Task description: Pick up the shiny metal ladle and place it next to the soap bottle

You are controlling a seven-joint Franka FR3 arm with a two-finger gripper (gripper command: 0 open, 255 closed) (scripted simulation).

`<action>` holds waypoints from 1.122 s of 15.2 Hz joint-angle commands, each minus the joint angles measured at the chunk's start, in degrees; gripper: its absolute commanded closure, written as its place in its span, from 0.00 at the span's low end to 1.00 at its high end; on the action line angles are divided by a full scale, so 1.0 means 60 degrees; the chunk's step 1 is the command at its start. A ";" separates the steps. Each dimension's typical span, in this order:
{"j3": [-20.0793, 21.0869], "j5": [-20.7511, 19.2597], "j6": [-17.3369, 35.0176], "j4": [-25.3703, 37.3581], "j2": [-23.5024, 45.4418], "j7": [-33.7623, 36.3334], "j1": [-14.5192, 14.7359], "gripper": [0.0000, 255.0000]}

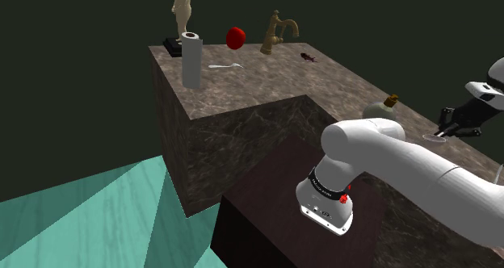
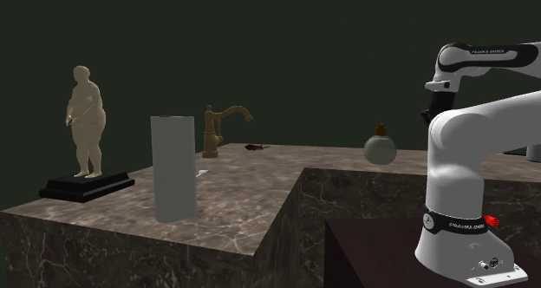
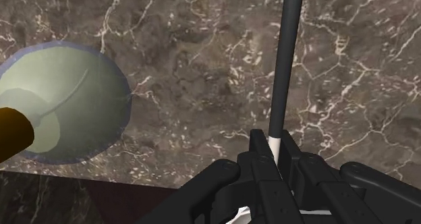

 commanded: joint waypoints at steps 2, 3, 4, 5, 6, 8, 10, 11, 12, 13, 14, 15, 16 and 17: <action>-0.0261 -0.0240 0.0218 -0.0256 -0.0128 0.0021 -0.0069 1.00; -0.0350 -0.0322 0.0289 -0.0339 -0.0169 0.0027 -0.0093 1.00; -0.0440 -0.0404 0.0360 -0.0419 -0.0209 0.0033 -0.0116 1.00; -0.0532 -0.0487 0.0431 -0.0497 -0.0247 0.0039 -0.0138 1.00; -0.0626 -0.0571 0.0501 -0.0574 -0.0285 0.0045 -0.0160 1.00; -0.0817 -0.0743 0.0642 -0.0721 -0.0357 0.0056 -0.0200 1.00; -0.1013 -0.0918 0.0783 -0.0860 -0.0426 0.0067 -0.0238 1.00; -0.1113 -0.1008 0.0854 -0.0926 -0.0459 0.0072 -0.0255 1.00; -0.1214 -0.1098 0.0924 -0.0990 -0.0491 0.0077 -0.0272 1.00; -0.1317 -0.1189 0.0994 -0.1053 -0.0522 0.0082 -0.0288 1.00; -0.1421 -0.1281 0.1064 -0.1113 -0.0552 0.0087 -0.0303 1.00; -0.1526 -0.1374 0.1134 -0.1172 -0.0581 0.0092 -0.0316 1.00; -0.1633 -0.1468 0.1204 -0.1228 -0.0610 0.0096 -0.0329 1.00; -0.1741 -0.1563 0.1274 -0.1282 -0.0638 0.0101 -0.0341 1.00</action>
